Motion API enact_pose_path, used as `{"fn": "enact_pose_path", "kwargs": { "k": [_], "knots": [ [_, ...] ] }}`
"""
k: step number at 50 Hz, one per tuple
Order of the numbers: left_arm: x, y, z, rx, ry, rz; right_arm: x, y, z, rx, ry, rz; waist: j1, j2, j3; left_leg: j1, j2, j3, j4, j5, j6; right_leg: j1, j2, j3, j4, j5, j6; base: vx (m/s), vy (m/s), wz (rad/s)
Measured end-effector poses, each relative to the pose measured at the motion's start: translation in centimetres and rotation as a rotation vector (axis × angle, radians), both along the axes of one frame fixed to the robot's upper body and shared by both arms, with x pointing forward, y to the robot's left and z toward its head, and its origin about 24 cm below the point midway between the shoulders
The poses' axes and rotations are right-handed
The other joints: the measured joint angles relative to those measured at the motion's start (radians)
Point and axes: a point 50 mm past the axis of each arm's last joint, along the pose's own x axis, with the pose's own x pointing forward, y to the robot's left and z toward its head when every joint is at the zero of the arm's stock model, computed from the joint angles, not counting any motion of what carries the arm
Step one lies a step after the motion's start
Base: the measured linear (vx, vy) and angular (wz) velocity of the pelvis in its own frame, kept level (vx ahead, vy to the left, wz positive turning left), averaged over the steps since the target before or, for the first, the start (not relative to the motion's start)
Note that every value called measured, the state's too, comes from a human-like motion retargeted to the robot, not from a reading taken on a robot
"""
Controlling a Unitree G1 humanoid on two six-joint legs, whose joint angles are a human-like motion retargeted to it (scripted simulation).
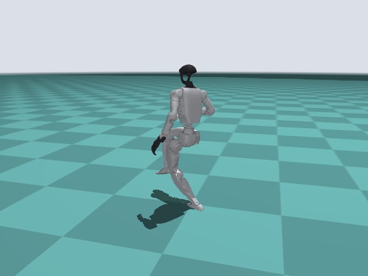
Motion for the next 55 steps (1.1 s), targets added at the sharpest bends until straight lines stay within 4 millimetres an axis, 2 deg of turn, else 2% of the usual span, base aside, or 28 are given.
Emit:
{"fn": "enact_pose_path", "kwargs": {
  "k": [2, 5, 9, 12, 15, 19, 25, 30, 39, 50, 55],
  "knots": [
    [0.2, -0.6, 0.1, -0.033, -0.019, -0.021, 0.5, 0.9, 1.1, -0.025, -0.047, 0.046, 0.006, 0.031, -0.071, -0.109, 0.033, 0.001, 0.052, -0.006, -0.006, -0.033, -0.027, -0.003, -0.046, -0.038, -0.021, 0.01, 0.02, 0.13],
    [0.7, -1.2, 0.6, -0.091, -0.057, -0.045, 1.1, 2.6, 2.6, -0.075, -0.107, 0.129, 0.017, 0.057, -0.140, -0.201, 0.063, 0.000, 0.070, -0.005, -0.013, -0.009, -0.083, -0.009, -0.078, -0.165, -0.088, 0.03, -0.01, -0.13],
    [1.5, -1.8, 1.5, -0.159, -0.108, -0.074, 1.3, 4.7, 4.0, -0.153, -0.163, 0.247, 0.015, 0.060, -0.194, -0.269, 0.074, -0.010, 0.058, -0.005, -0.019, 0.098, -0.157, -0.002, -0.044, -0.323, -0.165, 0.06, -0.06, -0.14],
    [2.0, -2.2, 2.0, -0.198, -0.135, -0.099, 1.0, 6.2, 4.6, -0.211, -0.190, 0.332, 0.008, 0.044, -0.228, -0.307, 0.068, -0.015, 0.036, -0.002, -0.024, 0.205, -0.201, 0.007, -0.013, -0.449, -0.202, 0.06, -0.12, -0.08],
    [2.5, -2.6, 2.3, -0.229, -0.150, -0.128, 0.7, 7.4, 4.9, -0.256, -0.213, 0.404, 0.002, 0.021, -0.260, -0.338, 0.064, -0.012, 0.015, 0.003, -0.028, 0.323, -0.235, 0.001, -0.027, -0.566, -0.213, 0.05, -0.16, -0.11],
    [3.1, -3.3, 2.7, -0.262, -0.167, -0.177, 0.5, 8.5, 4.9, -0.293, -0.224, 0.469, 0.005, -0.005, -0.297, -0.363, 0.080, 0.004, -0.016, 0.008, -0.037, 0.466, -0.245, -0.028, -0.136, -0.688, -0.200, 0.04, -0.17, -0.27],
    [4.2, -4.4, 3.3, -0.288, -0.188, -0.259, 0.7, 8.7, 3.3, -0.352, -0.156, 0.494, 0.034, -0.006, -0.331, -0.379, 0.163, 0.036, -0.021, -0.012, -0.060, 0.614, -0.167, -0.070, -0.378, -0.850, -0.189, 0.03, -0.16, -0.53],
    [5.6, -5.4, 4.2, -0.308, -0.224, -0.342, 0.9, 8.7, 1.2, -0.390, -0.057, 0.511, 0.065, 0.026, -0.334, -0.398, 0.258, 0.051, 0.050, -0.051, -0.079, 0.673, -0.078, -0.094, -0.500, -0.880, -0.193, -0.01, -0.12, -0.58],
    [8.0, -7.0, 6.4, -0.334, -0.302, -0.498, 1.0, 8.6, -2.0, -0.419, 0.118, 0.554, 0.094, 0.077, -0.300, -0.451, 0.373, 0.045, 0.220, -0.087, -0.102, 0.697, 0.019, -0.111, -0.540, -0.892, -0.215, -0.03, -0.08, -0.36],
    [9.6, -7.6, 8.1, -0.375, -0.352, -0.567, 0.8, 8.3, -2.3, -0.368, 0.179, 0.577, 0.139, 0.107, -0.258, -0.565, 0.420, -0.001, 0.425, -0.030, -0.110, 0.657, 0.061, -0.131, -0.523, -0.879, -0.240, -0.05, -0.05, -0.06],
    [8.9, -7.3, 7.1, -0.386, -0.306, -0.531, 0.7, 8.1, -1.9, -0.341, 0.165, 0.565, 0.154, 0.097, -0.241, -0.604, 0.402, -0.015, 0.507, -0.025, -0.100, 0.616, 0.040, -0.140, -0.475, -0.888, -0.245, -0.06, -0.03, 0.14]
  ]
}}
